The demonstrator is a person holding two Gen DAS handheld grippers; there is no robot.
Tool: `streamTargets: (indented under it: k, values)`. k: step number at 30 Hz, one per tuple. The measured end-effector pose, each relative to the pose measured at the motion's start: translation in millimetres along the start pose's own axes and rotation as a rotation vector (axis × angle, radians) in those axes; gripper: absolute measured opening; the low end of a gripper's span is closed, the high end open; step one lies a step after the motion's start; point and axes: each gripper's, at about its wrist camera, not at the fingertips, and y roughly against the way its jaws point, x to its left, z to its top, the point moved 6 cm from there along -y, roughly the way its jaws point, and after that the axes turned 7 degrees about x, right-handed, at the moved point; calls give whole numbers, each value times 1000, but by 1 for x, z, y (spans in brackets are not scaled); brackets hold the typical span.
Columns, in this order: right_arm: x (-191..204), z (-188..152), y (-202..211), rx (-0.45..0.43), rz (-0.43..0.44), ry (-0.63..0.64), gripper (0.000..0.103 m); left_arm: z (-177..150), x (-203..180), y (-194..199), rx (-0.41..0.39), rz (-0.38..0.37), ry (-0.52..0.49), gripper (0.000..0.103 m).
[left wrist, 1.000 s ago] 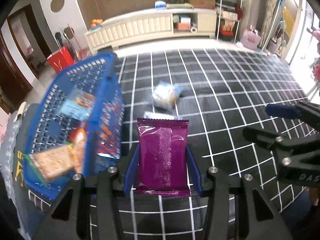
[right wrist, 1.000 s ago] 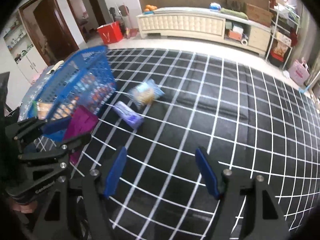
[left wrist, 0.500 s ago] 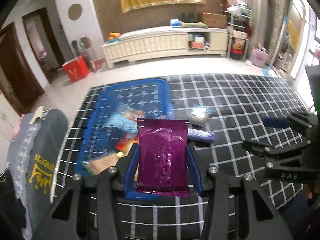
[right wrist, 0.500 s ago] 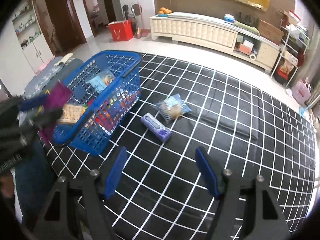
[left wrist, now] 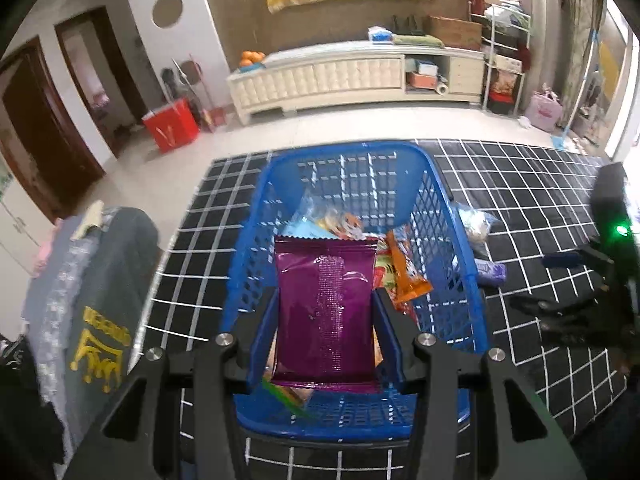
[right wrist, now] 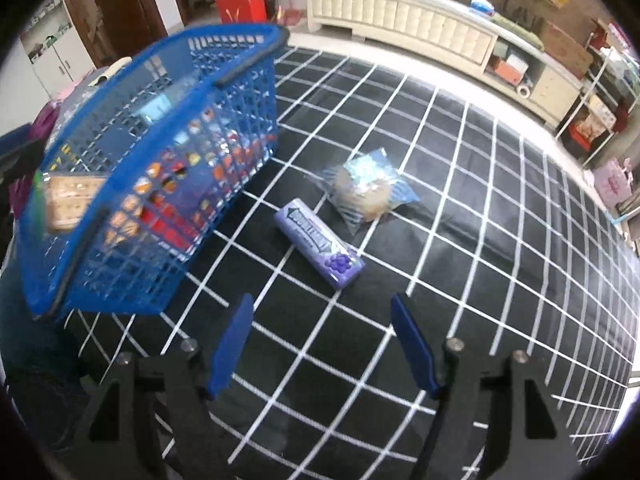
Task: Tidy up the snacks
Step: 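Carry the purple pack to the basket with the left tool while the right tool grasps the gum tube, then release the purple pack into the basket with the left tool while the right tool lifts the gum tube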
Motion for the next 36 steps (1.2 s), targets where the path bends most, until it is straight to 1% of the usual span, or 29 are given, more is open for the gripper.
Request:
streamTargets:
  k: [3, 5, 6, 8, 9, 10, 11, 12, 13, 16, 17, 19, 20, 22, 23, 25, 27, 31, 36]
  values:
    - [2, 9, -20, 31, -8, 7, 75, -1, 6, -12, 15, 3, 5, 44]
    - [5, 14, -30, 41, -6, 23, 75, 0, 10, -20, 36, -34, 28, 44]
    - [5, 16, -34, 44, -10, 27, 75, 0, 10, -22, 38, -38, 30, 44]
    - [5, 20, -43, 54, -11, 37, 75, 1, 12, -26, 37, -17, 22, 44]
    - [4, 21, -47, 52, -26, 45, 75, 2, 12, -27, 35, -10, 16, 44]
    - [4, 23, -50, 54, -20, 48, 75, 3, 11, -29, 33, 3, 11, 44]
    - [4, 24, -53, 54, 7, 46, 74, 3, 10, -30, 30, 15, 5, 44]
    - [5, 25, -55, 54, 17, 44, 67, 3, 9, -32, 29, 25, -5, 44]
    - [6, 24, -56, 59, 22, 54, 59, 2, 9, -32, 32, 19, -6, 44]
    - [14, 26, -59, 56, 0, 117, 57, 1, 9, -36, 48, -18, 10, 44]
    - [16, 26, -59, 49, -10, 133, 56, 0, 9, -38, 51, -20, 15, 44]
    - [20, 27, -59, 50, -6, 151, 51, -1, 10, -39, 55, -17, 15, 44]
    - [22, 27, -59, 52, -5, 160, 50, -1, 11, -39, 56, -12, 14, 44]
    - [26, 26, -57, 53, -3, 171, 46, -2, 11, -37, 52, 3, 3, 44]
    - [28, 25, -57, 52, -3, 176, 45, -2, 11, -36, 51, 0, 2, 44]
    - [32, 22, -55, 48, -7, 185, 39, -2, 12, -34, 49, -15, 8, 44]
    - [32, 18, -53, 44, -10, 161, 35, -3, 13, -34, 54, -22, 13, 44]
    - [20, 7, -33, 16, 12, 39, 35, -4, 15, -35, 54, -23, 9, 44]
    - [21, 6, 9, -49, -2, 10, 34, -3, 17, -32, 49, -54, 10, 44]
